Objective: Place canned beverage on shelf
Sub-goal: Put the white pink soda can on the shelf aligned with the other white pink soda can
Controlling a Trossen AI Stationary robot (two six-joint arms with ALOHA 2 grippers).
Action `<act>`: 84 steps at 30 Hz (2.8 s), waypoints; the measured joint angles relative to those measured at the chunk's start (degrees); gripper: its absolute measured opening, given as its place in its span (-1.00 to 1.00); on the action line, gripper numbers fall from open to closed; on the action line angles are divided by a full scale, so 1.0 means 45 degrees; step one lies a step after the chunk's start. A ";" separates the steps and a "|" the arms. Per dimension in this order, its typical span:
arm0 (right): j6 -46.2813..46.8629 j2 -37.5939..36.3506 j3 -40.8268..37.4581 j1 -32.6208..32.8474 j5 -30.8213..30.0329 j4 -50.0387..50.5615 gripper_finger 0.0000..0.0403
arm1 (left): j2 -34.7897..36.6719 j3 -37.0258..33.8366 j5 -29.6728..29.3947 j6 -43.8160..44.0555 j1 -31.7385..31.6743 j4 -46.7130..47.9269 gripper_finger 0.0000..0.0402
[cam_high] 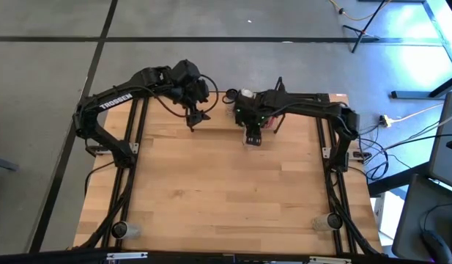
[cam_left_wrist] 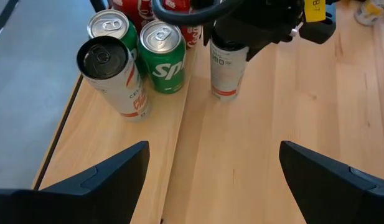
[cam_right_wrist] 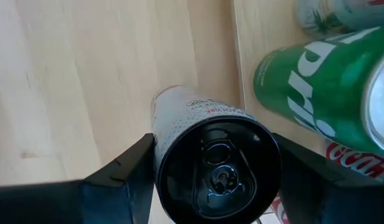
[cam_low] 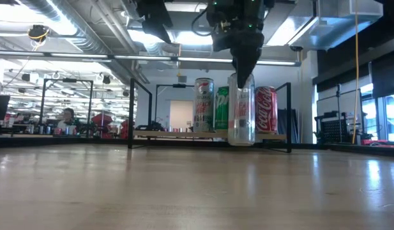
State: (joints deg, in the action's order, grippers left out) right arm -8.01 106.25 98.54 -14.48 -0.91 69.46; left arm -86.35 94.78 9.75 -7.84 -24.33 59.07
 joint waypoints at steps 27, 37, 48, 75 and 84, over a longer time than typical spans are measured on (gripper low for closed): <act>0.0086 0.0619 -0.0010 0.0476 -0.0014 -0.1298 0.55 | 0.0000 0.0000 -0.0047 0.0675 0.0619 -0.0029 0.72; 0.0077 -0.0766 0.0000 0.0471 0.0112 -0.0887 0.65 | 0.0000 -0.0005 -0.0055 0.0748 0.0625 -0.0256 0.72; -0.0287 -0.4835 -0.0931 -0.0251 0.0909 -0.0342 0.61 | -0.0392 0.0000 -0.0459 0.1939 0.1687 -0.3438 0.72; 0.0106 -1.1427 -0.6441 -0.0627 0.1779 -0.1677 0.60 | -0.5228 -0.0015 -0.3940 0.4951 0.3291 -0.6062 0.72; -0.0032 -1.1432 -0.6445 -0.0622 0.1783 -0.1524 0.60 | -0.5995 -0.0024 -0.4037 0.5191 0.3334 -0.6256 0.72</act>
State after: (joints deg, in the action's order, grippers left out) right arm -8.15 54.81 69.54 -17.28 7.12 62.60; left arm -113.32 94.67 -8.42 15.53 -9.32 30.92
